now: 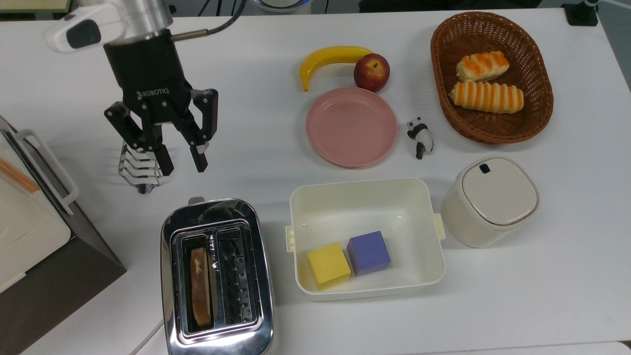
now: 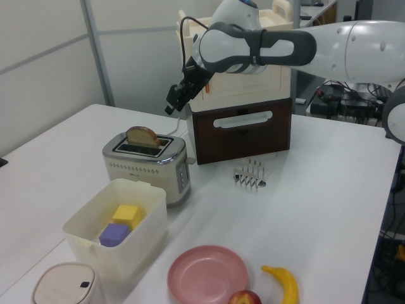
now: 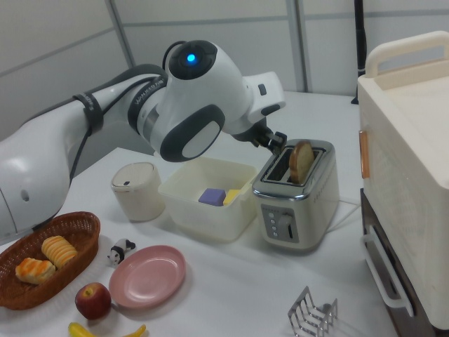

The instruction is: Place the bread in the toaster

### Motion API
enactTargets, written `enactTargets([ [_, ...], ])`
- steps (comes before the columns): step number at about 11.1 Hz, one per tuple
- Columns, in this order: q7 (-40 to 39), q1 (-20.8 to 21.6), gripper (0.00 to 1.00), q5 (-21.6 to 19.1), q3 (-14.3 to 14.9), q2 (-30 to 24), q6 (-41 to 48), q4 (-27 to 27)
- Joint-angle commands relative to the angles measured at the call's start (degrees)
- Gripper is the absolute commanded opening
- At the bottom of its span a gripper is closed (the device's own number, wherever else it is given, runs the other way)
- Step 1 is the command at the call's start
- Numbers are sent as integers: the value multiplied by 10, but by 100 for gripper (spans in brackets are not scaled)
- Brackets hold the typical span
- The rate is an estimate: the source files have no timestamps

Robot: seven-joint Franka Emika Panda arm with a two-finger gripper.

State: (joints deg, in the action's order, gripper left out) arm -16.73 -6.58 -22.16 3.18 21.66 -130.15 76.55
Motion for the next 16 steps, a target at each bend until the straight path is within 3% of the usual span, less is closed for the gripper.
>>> enactTargets([
  [1,-8,-11,58,4,5,-40,86,18],
  [7,-8,-41,100,144,4,-93,298,18],
  [11,-10,-46,100,167,5,-100,357,18],
  [13,-18,-46,100,199,5,-101,358,18],
  [16,-12,-46,100,205,5,-101,360,18],
])
